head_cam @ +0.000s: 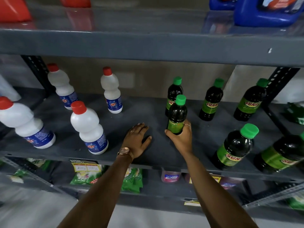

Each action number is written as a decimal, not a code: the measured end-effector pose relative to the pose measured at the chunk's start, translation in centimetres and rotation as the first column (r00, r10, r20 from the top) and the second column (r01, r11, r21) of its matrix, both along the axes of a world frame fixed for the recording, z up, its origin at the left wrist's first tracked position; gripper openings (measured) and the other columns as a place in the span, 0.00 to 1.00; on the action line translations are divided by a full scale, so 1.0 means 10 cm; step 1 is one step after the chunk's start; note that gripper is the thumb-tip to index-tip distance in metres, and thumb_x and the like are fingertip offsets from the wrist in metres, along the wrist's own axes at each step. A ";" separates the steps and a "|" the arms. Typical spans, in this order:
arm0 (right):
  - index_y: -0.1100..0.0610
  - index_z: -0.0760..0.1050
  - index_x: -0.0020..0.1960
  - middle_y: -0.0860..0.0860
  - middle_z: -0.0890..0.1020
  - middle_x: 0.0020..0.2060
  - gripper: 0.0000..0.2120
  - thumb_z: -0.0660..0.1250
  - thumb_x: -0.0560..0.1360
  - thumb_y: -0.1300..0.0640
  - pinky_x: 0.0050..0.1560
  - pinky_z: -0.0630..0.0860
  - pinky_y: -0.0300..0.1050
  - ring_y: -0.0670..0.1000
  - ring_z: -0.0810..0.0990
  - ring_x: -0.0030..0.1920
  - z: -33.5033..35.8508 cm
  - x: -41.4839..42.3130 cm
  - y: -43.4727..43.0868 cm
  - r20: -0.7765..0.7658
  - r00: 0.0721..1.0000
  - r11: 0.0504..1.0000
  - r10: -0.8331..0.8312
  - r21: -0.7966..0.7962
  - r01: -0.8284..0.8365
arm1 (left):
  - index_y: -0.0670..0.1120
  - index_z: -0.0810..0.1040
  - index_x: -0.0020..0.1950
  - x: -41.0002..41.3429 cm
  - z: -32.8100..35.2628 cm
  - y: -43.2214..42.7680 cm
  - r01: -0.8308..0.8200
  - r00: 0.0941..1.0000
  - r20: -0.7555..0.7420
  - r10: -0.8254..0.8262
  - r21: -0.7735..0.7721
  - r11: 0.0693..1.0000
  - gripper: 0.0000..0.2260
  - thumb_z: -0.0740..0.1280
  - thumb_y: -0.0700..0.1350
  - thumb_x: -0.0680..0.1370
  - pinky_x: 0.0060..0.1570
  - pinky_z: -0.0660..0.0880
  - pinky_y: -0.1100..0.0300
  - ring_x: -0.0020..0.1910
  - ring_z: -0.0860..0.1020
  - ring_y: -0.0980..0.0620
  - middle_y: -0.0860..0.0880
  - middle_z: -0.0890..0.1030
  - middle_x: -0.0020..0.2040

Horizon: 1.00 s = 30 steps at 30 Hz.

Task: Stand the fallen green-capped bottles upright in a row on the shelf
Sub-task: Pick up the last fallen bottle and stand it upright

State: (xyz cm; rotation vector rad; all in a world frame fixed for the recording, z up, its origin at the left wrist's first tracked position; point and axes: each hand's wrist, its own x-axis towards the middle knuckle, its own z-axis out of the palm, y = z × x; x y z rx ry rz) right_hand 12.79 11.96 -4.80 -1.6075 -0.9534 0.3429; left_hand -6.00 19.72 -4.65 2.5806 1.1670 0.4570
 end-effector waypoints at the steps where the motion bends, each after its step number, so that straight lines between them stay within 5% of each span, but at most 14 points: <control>1: 0.40 0.71 0.53 0.44 0.77 0.49 0.26 0.77 0.59 0.52 0.46 0.72 0.29 0.39 0.77 0.50 -0.01 0.01 -0.02 -0.013 1.000 1.000 0.010 0.010 -0.010 | 0.47 0.62 0.73 0.00 0.00 0.00 0.000 1.000 -0.002 0.000 0.000 1.000 0.24 0.57 0.54 0.79 0.75 0.54 0.52 0.75 0.57 0.49 0.46 0.62 0.76; 4: 0.49 0.72 0.56 0.48 0.79 0.50 0.31 0.81 0.57 0.48 0.50 0.76 0.39 0.42 0.77 0.50 0.02 -0.01 -0.03 -0.023 0.999 0.999 -0.044 0.017 0.045 | 0.47 0.62 0.73 0.01 -0.01 0.01 0.000 1.000 -0.013 0.000 0.000 1.000 0.24 0.57 0.55 0.79 0.75 0.54 0.52 0.75 0.57 0.49 0.46 0.62 0.76; 8: 0.58 0.70 0.59 0.50 0.72 0.53 0.44 0.81 0.51 0.38 0.59 0.67 0.46 0.47 0.68 0.55 0.08 -0.08 0.01 0.078 0.984 0.986 -0.160 -0.036 0.163 | 0.47 0.61 0.73 0.00 -0.01 0.01 0.000 1.000 -0.022 0.000 0.004 1.000 0.24 0.57 0.55 0.79 0.75 0.53 0.52 0.75 0.57 0.49 0.46 0.62 0.76; 13: 0.55 0.69 0.61 0.47 0.78 0.50 0.31 0.79 0.61 0.57 0.47 0.73 0.31 0.47 0.78 0.53 -0.03 0.02 -0.06 -0.036 0.999 0.999 0.003 -0.035 -0.004 | 0.47 0.62 0.73 -0.01 -0.02 0.01 0.003 1.000 -0.006 -0.002 0.007 1.000 0.24 0.57 0.55 0.79 0.75 0.54 0.52 0.75 0.58 0.48 0.45 0.63 0.75; 18: 0.51 0.71 0.56 0.38 0.77 0.47 0.30 0.82 0.60 0.52 0.43 0.70 0.22 0.28 0.75 0.48 0.00 0.02 -0.07 -0.081 0.997 1.000 -0.021 0.015 0.022 | 0.47 0.62 0.73 0.00 -0.01 0.01 0.003 1.000 -0.001 -0.003 -0.005 1.000 0.24 0.58 0.55 0.79 0.75 0.54 0.52 0.75 0.57 0.48 0.46 0.63 0.75; 21: 0.51 0.72 0.58 0.41 0.79 0.49 0.35 0.83 0.56 0.47 0.45 0.72 0.26 0.33 0.77 0.50 -0.01 0.04 -0.09 -0.059 0.998 0.999 0.021 -0.024 -0.022 | 0.47 0.63 0.73 -0.01 -0.01 0.02 0.007 1.000 0.009 -0.006 -0.014 1.000 0.24 0.58 0.55 0.79 0.74 0.54 0.52 0.75 0.58 0.47 0.45 0.63 0.75; 25: 0.52 0.72 0.60 0.44 0.79 0.52 0.32 0.82 0.60 0.53 0.54 0.76 0.42 0.47 0.79 0.55 -0.05 0.15 -0.11 -0.050 0.994 0.992 0.092 -0.082 -0.096 | 0.47 0.63 0.72 -0.02 0.00 0.01 0.009 1.000 0.018 -0.009 -0.022 1.000 0.24 0.59 0.54 0.79 0.74 0.54 0.53 0.75 0.58 0.47 0.45 0.63 0.75; 30: 0.53 0.75 0.56 0.45 0.81 0.48 0.28 0.82 0.59 0.53 0.54 0.77 0.43 0.46 0.80 0.52 0.04 0.17 -0.26 -0.047 0.993 0.985 0.112 -0.125 -0.117 | 0.45 0.64 0.72 -0.02 0.02 0.00 0.016 0.999 0.042 -0.015 -0.027 0.999 0.24 0.60 0.53 0.79 0.74 0.54 0.53 0.75 0.59 0.47 0.45 0.63 0.75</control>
